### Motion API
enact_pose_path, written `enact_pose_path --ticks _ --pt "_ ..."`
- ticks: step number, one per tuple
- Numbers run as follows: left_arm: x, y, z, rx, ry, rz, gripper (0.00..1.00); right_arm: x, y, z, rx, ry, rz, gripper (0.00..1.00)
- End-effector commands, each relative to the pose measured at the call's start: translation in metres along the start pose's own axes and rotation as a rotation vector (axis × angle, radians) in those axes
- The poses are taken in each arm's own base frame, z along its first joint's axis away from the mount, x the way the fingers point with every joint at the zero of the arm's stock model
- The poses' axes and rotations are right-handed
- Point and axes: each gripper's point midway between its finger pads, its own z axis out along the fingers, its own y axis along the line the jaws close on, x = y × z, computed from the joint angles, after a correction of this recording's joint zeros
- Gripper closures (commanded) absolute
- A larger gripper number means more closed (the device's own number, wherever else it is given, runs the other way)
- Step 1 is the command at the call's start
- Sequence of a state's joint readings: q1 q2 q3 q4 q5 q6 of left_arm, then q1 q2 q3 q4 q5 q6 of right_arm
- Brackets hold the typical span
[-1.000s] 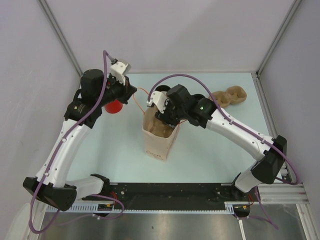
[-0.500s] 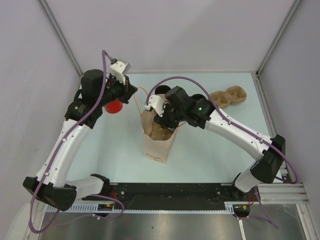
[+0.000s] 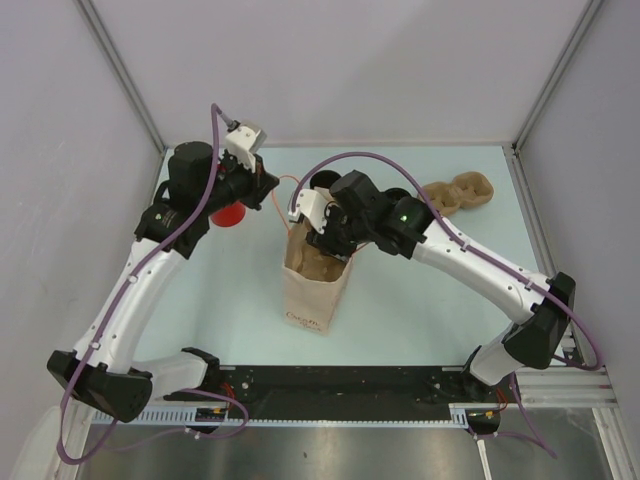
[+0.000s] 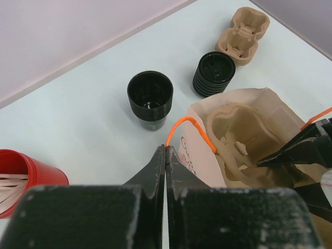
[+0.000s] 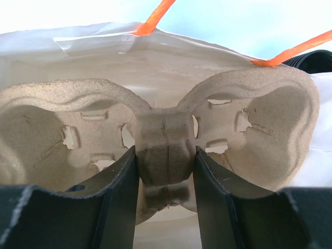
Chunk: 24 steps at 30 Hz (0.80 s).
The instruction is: Pack the takeout coffee
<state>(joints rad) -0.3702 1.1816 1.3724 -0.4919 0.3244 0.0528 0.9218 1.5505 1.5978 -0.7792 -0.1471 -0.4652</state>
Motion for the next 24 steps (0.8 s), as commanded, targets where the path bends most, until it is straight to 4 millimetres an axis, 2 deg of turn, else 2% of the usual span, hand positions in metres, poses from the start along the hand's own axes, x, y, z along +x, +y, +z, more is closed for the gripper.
enact_pose_path --ticks 1,13,18,24 --pt "-0.013 0.003 -0.006 -0.032 -0.055 0.017 1.00 -0.022 -0.007 -0.025 0.043 -0.074 -0.014 1.00" --pt "-0.012 0.038 -0.010 -0.237 -0.057 -0.009 1.00 -0.019 -0.013 -0.034 0.067 -0.087 0.000 1.00" --pt "-0.015 0.038 -0.011 -0.239 -0.065 -0.013 1.00 -0.010 -0.012 -0.029 0.062 -0.065 -0.001 1.00" --pt "-0.020 0.029 -0.014 -0.195 -0.080 -0.007 1.00 0.009 -0.005 -0.013 0.028 -0.005 0.016 1.00"
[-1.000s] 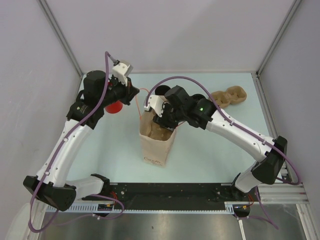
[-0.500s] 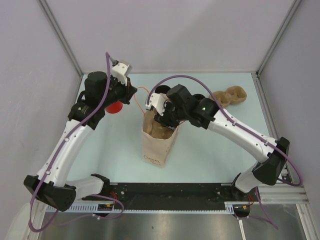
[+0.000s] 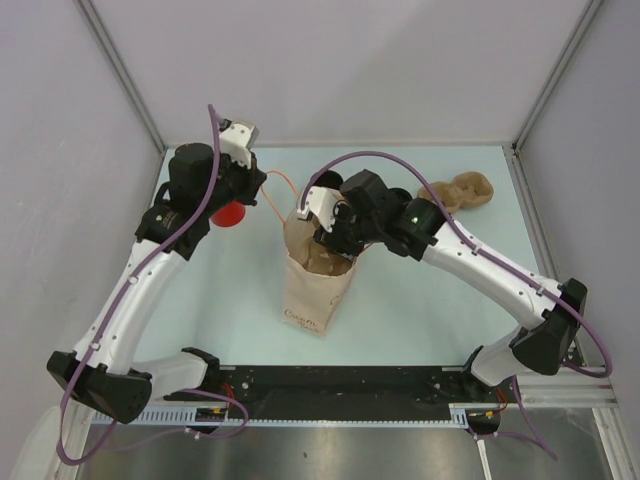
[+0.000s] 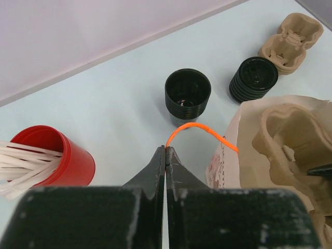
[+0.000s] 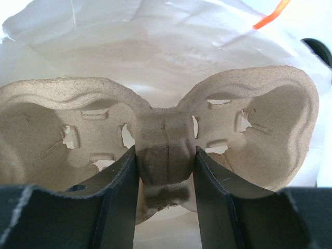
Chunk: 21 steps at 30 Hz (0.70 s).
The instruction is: Pack the takeout coffee
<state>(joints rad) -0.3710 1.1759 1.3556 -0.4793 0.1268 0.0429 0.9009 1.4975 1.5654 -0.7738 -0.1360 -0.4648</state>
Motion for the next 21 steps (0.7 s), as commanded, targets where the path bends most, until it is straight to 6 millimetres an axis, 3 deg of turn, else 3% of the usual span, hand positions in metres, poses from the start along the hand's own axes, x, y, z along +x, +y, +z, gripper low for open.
enact_pose_path --ticks 1,8,21 --pt "-0.025 -0.004 -0.013 0.005 -0.089 -0.008 1.00 0.006 0.004 0.004 -0.013 0.015 0.008 1.00" --pt "-0.028 -0.010 -0.016 0.043 -0.104 -0.004 1.00 0.019 0.012 0.018 -0.056 0.065 0.037 1.00" --pt "-0.024 -0.006 -0.018 0.016 -0.109 0.013 1.00 0.040 0.033 0.037 -0.180 0.142 0.101 1.00"
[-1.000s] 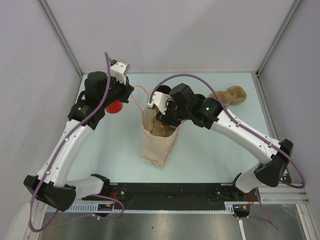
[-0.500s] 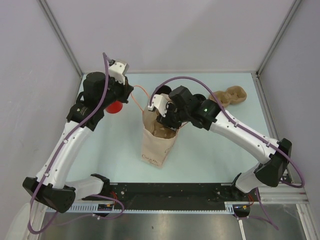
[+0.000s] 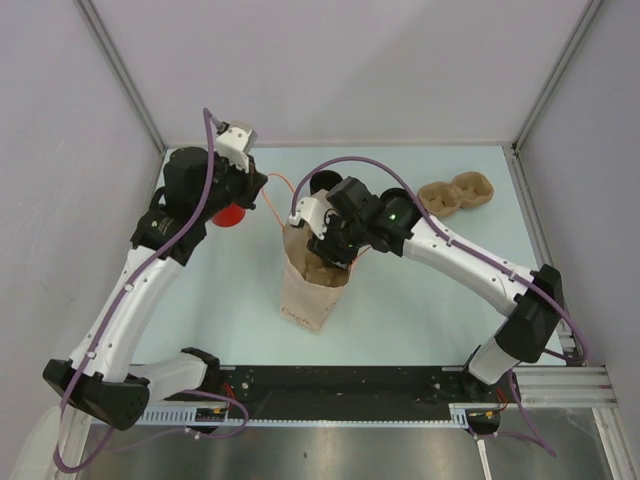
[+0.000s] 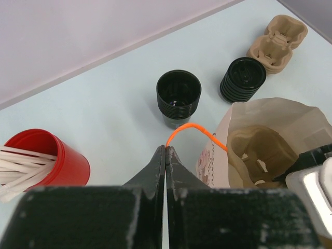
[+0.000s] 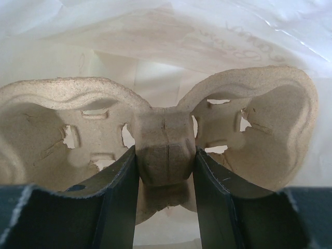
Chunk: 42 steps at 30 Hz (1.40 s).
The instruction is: Pack the takeout coffee
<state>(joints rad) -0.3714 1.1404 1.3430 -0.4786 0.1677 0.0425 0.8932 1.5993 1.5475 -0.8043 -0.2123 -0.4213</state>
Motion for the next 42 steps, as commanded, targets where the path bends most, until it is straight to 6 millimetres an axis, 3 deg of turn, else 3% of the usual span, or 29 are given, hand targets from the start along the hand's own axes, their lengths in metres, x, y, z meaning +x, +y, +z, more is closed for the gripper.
enact_pose_path --ticks 1,17,26,36,42 --pt "-0.019 0.003 -0.007 -0.026 -0.082 0.013 1.00 0.010 0.011 0.003 -0.062 0.034 0.027 1.00" --pt "-0.019 0.007 -0.007 -0.047 -0.088 0.009 1.00 0.032 0.021 0.019 -0.134 0.133 0.059 1.00" --pt "-0.019 0.005 -0.007 -0.038 -0.088 0.007 1.00 0.020 0.015 0.020 -0.114 0.097 0.049 1.00" --pt "-0.017 0.004 -0.005 -0.033 -0.082 0.006 1.00 0.000 0.004 0.010 -0.070 0.046 0.021 0.82" --pt "-0.017 0.004 -0.005 -0.033 -0.082 0.008 1.00 -0.011 0.001 0.002 -0.057 0.016 -0.002 0.64"
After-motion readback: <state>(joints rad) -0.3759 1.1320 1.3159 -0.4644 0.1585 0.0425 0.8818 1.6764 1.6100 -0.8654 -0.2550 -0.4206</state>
